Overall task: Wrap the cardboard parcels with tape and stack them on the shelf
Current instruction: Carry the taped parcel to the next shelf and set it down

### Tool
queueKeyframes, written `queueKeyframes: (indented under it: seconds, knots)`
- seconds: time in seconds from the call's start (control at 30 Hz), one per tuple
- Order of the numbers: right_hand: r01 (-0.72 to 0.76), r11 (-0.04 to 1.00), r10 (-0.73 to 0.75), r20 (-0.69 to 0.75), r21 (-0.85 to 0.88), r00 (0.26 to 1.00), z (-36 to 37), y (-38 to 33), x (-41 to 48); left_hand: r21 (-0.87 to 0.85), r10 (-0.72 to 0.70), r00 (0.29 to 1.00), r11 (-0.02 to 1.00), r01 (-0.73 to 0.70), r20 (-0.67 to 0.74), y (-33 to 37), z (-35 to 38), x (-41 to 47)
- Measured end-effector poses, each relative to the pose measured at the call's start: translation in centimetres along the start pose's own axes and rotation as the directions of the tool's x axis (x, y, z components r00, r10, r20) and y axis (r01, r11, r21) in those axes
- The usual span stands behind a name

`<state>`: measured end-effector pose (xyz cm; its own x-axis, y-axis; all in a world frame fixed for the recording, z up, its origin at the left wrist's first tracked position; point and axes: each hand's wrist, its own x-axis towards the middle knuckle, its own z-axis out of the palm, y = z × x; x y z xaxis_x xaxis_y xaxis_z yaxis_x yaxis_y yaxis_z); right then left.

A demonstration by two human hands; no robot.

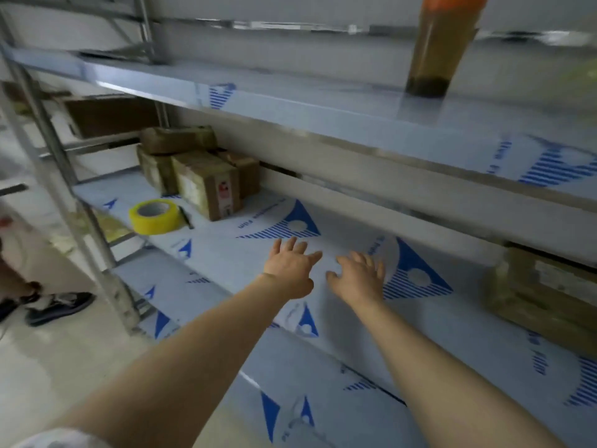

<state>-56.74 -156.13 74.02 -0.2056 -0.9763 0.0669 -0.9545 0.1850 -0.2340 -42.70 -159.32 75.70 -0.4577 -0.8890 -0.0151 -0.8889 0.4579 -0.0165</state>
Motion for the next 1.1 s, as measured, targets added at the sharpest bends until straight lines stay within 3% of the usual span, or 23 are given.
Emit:
queueKeyframes:
  seconds: [0.23,0.57,0.97,1.1]
  knots:
    - [0.135,0.99,-0.136,0.021,0.051,0.99,2.7,-16.8,2.3,0.015,-0.147,0.989,0.989,0.147,-0.002,-15.7,-1.5,-5.0]
    - [0.256,0.961,-0.262,0.045,0.104,0.964,5.6,-30.5,7.4,-0.014,-0.313,0.95,0.95,0.313,-0.002,-29.8,-1.3,-6.3]
    - [0.284,0.939,-0.299,0.05,0.192,0.953,8.4,-44.2,21.1,0.022,-0.382,0.924,0.924,0.382,-0.009,-48.3,-1.5,2.4]
    - [0.282,0.94,-0.291,0.02,0.19,0.957,9.3,-47.5,25.1,-0.047,-0.388,0.921,0.921,0.387,-0.026,-53.3,-1.1,5.9]
